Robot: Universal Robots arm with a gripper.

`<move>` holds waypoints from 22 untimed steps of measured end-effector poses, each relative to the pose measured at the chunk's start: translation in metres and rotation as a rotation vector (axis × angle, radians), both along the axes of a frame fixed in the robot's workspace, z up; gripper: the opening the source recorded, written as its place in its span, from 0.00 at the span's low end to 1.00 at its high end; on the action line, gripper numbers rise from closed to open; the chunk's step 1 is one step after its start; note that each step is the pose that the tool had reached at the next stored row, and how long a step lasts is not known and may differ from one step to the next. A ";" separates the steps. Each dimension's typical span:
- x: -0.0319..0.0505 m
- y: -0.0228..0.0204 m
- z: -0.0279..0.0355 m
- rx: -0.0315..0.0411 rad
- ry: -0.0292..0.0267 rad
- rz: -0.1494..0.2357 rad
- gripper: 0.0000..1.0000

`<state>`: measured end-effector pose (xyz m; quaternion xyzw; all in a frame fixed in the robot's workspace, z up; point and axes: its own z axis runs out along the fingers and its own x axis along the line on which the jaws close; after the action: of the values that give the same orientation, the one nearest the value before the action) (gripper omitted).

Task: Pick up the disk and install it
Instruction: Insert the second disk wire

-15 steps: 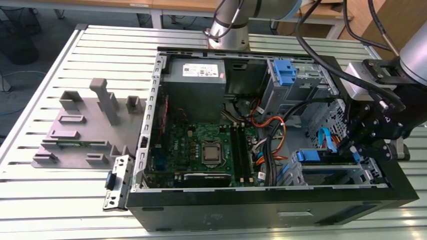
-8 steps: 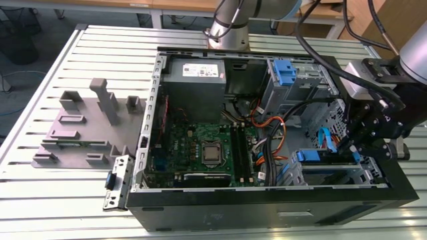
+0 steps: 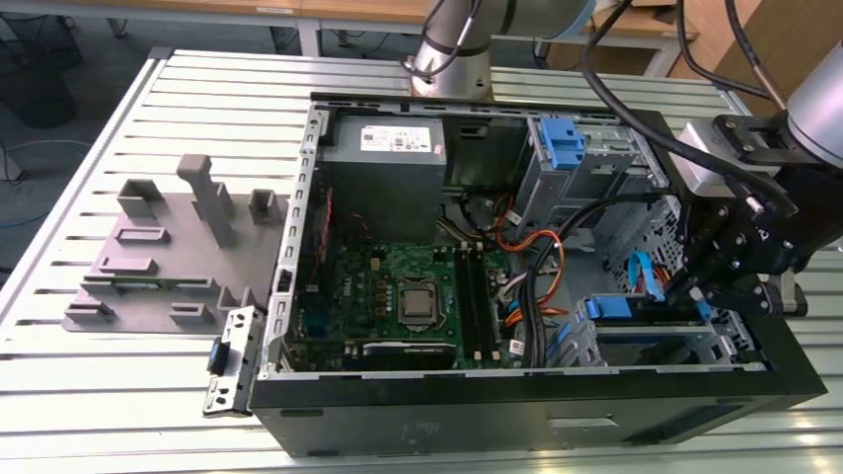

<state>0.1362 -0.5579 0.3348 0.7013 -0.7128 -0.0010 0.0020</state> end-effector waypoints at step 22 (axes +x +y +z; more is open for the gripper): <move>0.0000 -0.0001 -0.0049 -0.0001 0.0000 -0.007 0.17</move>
<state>0.1362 -0.5580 0.3299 0.6987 -0.7154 -0.0009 0.0021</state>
